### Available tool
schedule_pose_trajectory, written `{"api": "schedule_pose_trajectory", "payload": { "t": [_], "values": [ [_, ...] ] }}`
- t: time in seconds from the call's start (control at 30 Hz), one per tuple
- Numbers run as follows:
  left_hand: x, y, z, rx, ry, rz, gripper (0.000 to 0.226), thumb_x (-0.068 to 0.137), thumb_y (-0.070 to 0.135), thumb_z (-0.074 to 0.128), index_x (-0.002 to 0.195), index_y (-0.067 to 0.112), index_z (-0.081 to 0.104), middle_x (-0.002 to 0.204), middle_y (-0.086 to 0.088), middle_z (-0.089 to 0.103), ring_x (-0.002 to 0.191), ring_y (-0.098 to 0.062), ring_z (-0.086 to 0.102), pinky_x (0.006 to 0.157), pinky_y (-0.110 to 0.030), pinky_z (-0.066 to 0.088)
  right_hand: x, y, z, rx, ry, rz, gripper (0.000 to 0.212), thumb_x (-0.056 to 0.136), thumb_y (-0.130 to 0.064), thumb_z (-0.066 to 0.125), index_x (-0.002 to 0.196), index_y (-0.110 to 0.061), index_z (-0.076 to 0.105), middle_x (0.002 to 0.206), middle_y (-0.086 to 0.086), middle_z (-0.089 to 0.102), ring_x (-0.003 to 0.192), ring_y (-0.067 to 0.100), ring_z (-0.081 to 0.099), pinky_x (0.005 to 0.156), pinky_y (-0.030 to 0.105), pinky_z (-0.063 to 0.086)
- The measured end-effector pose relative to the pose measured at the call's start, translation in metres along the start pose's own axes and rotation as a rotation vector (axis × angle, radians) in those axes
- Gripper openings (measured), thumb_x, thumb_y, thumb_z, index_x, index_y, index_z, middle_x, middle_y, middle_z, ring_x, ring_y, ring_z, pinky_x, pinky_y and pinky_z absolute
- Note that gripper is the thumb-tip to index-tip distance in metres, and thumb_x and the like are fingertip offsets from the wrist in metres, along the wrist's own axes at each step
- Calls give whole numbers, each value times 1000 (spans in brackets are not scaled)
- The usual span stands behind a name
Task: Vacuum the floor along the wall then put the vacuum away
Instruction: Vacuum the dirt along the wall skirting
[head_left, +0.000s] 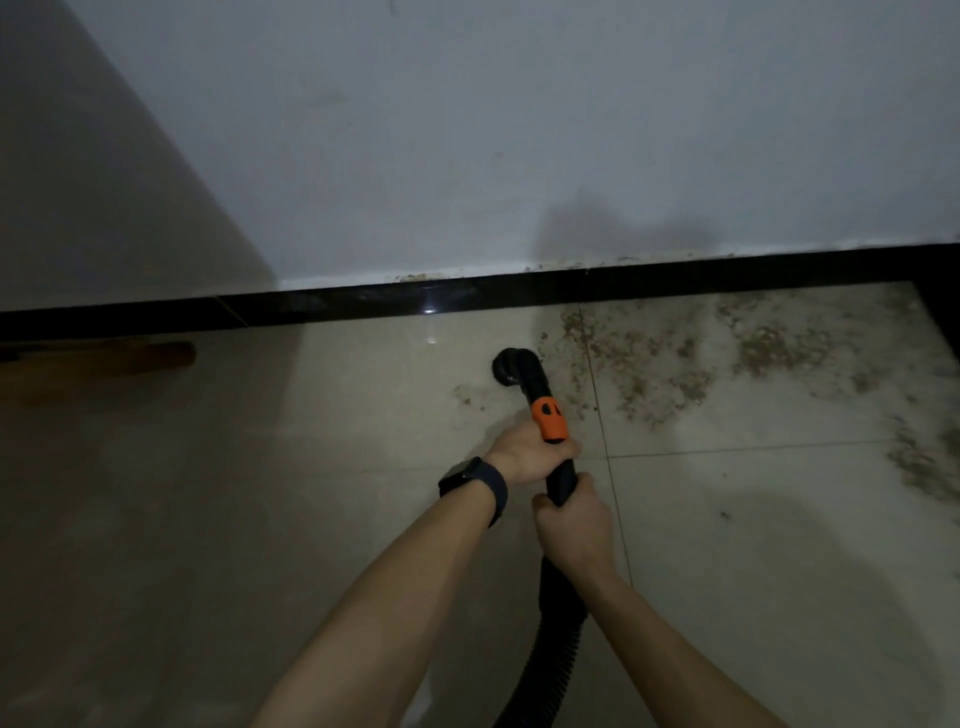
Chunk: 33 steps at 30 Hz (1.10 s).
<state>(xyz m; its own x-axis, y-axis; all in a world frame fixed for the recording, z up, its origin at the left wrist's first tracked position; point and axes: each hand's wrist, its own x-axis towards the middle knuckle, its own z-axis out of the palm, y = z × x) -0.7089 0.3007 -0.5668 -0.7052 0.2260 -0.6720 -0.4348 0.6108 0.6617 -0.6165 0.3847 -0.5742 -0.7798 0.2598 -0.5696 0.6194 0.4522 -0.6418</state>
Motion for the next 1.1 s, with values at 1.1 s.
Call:
{"api": "schedule_pose_trajectory", "payload": {
  "t": [1.1],
  "values": [
    [-22, -16, 2, 29, -7, -63, 18, 93, 29, 63, 82, 17, 58, 86, -6, 61, 82, -21, 58, 76, -32, 48, -22, 15, 13, 45, -81, 26, 18, 90, -19, 63, 103, -11, 53, 86, 7, 64, 68, 20, 63, 55, 30, 49]
  ]
}}
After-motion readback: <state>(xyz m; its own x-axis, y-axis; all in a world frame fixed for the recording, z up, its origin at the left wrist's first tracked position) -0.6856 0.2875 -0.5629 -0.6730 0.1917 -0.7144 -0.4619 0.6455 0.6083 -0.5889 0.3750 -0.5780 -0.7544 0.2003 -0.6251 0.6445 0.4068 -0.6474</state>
